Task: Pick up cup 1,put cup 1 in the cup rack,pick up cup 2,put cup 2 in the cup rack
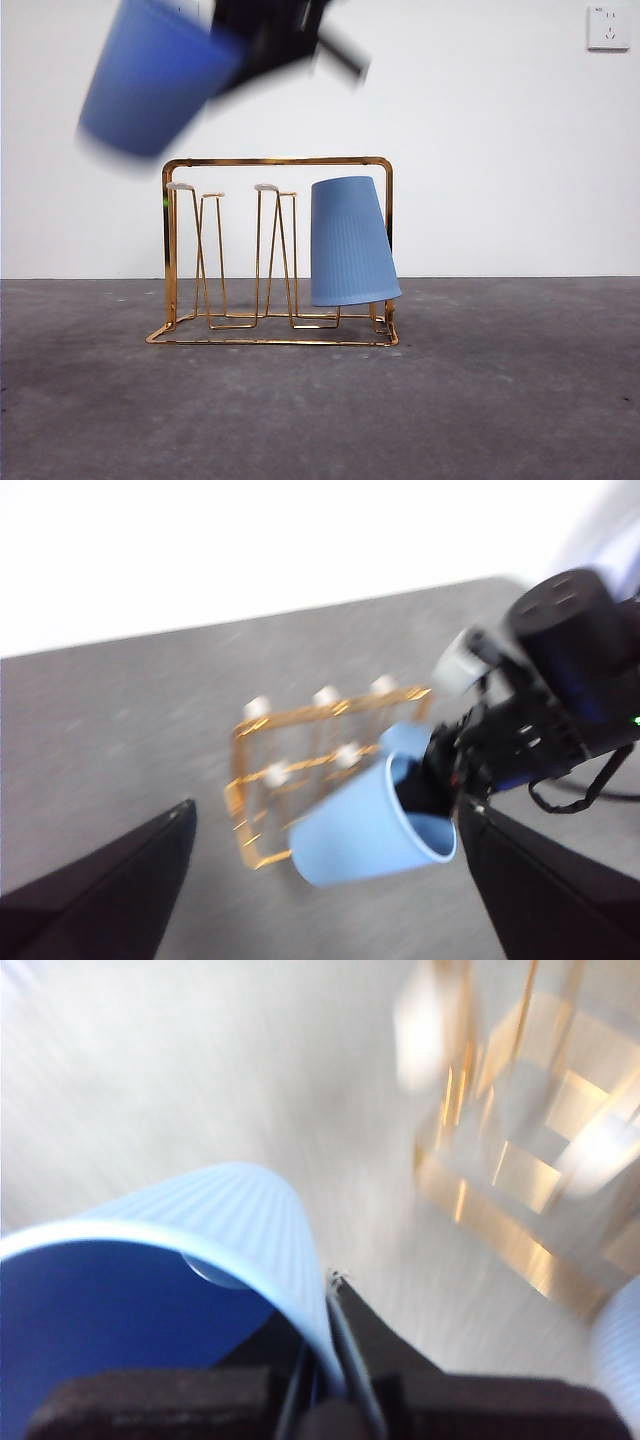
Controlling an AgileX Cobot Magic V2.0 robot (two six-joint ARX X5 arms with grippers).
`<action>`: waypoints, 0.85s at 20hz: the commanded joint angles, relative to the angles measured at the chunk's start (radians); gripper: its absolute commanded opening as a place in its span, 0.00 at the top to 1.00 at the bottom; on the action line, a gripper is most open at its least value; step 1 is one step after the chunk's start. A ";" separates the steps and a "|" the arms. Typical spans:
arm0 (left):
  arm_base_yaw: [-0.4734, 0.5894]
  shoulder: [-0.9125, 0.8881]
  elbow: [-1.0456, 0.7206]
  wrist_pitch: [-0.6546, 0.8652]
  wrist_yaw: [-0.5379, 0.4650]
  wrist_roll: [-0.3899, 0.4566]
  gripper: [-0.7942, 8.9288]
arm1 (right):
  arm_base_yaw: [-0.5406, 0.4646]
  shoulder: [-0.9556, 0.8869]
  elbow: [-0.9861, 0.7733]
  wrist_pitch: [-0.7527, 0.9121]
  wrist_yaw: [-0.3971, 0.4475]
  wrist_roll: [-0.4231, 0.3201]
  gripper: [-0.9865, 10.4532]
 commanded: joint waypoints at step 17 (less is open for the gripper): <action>-0.001 0.220 -0.006 0.782 0.543 0.061 0.42 | 0.002 -0.729 0.000 0.320 0.042 -0.219 0.92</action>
